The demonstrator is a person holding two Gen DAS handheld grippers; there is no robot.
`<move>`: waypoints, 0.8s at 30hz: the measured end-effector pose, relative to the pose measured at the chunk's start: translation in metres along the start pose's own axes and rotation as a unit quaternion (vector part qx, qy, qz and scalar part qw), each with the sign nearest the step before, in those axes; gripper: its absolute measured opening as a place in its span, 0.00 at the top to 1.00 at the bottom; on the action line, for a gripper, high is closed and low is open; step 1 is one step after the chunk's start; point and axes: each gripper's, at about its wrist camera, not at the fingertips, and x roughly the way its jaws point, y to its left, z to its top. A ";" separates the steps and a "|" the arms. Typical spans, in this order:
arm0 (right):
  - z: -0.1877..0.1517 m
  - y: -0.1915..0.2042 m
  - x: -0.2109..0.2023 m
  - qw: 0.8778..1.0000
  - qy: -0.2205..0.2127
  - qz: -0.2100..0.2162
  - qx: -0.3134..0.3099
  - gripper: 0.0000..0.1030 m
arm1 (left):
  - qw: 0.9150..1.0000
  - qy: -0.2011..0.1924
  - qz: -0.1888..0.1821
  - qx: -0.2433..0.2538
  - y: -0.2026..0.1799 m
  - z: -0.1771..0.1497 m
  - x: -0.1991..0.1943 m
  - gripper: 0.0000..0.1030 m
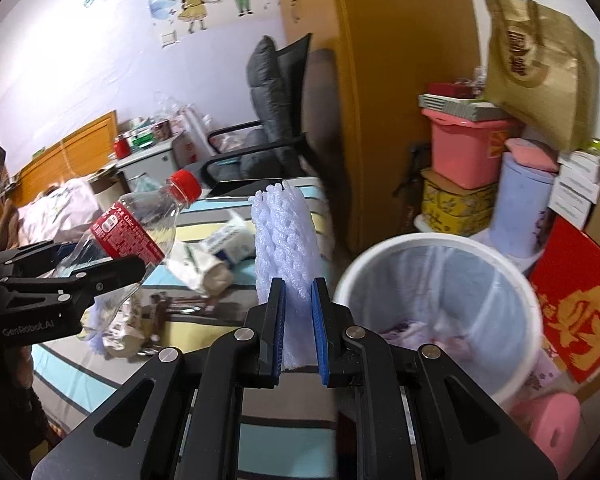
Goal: Collect trash
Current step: 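Carry the bottle and foam net over the wastebasket with both tools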
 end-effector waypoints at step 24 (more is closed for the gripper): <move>-0.014 -0.103 -0.007 0.992 0.028 -0.100 0.066 0.85 | 0.993 0.036 -0.089 0.063 -0.127 0.021 0.068 0.36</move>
